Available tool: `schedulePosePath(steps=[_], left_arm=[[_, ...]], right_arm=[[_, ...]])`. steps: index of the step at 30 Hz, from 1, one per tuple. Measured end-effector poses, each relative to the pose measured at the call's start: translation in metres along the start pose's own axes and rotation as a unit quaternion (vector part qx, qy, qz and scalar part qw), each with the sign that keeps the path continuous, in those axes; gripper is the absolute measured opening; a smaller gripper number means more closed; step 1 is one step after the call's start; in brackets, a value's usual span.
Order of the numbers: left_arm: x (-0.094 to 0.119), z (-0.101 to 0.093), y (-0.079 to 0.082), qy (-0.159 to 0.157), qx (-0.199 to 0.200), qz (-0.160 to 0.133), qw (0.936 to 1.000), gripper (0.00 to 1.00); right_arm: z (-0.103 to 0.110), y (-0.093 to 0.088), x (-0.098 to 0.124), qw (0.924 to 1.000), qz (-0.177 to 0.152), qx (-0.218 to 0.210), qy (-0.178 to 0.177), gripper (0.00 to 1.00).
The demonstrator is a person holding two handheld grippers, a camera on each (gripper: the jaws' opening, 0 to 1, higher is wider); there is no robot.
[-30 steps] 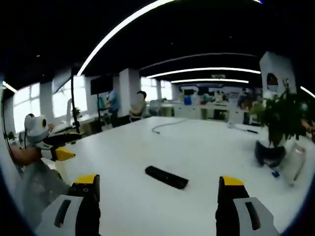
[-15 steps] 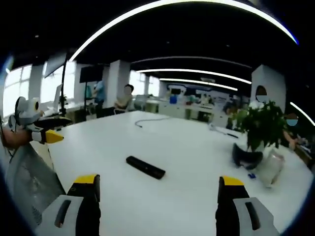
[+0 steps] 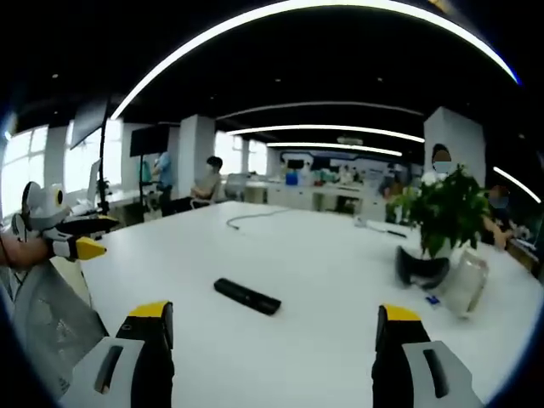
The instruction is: Press the specified remote control buttons in sequence, fully releasing each button before pressing the next.
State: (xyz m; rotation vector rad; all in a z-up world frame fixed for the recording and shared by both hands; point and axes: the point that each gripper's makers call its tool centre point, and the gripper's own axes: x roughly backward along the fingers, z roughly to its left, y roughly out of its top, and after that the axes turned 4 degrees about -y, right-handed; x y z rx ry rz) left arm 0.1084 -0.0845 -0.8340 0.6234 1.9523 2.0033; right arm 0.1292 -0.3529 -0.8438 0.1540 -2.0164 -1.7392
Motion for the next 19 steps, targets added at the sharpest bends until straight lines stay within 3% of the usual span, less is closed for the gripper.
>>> schedulePosePath(steps=[5, 8, 14, 19], left_arm=[[0.001, 0.002, 0.005, 0.009, -0.006, -0.010, 0.9999, 0.92], [0.000, 0.006, -0.003, 0.009, 0.010, 0.007, 0.9999, 0.93], [0.000, 0.007, -0.001, 0.014, 0.020, -0.001, 0.9997, 0.95], [0.002, 0.017, 0.010, 0.034, 0.039, -0.034, 0.9981, 0.98]], right_arm=[[0.009, 0.000, -0.001, 0.9997, -0.002, 0.006, 0.023, 0.96], [0.010, -0.010, -0.002, 0.9989, 0.024, 0.028, 0.027, 0.92], [0.014, -0.005, -0.001, 0.9989, 0.006, 0.026, 0.038, 0.90], [0.004, 0.003, 0.003, 0.9996, -0.016, 0.008, 0.023, 0.89]])
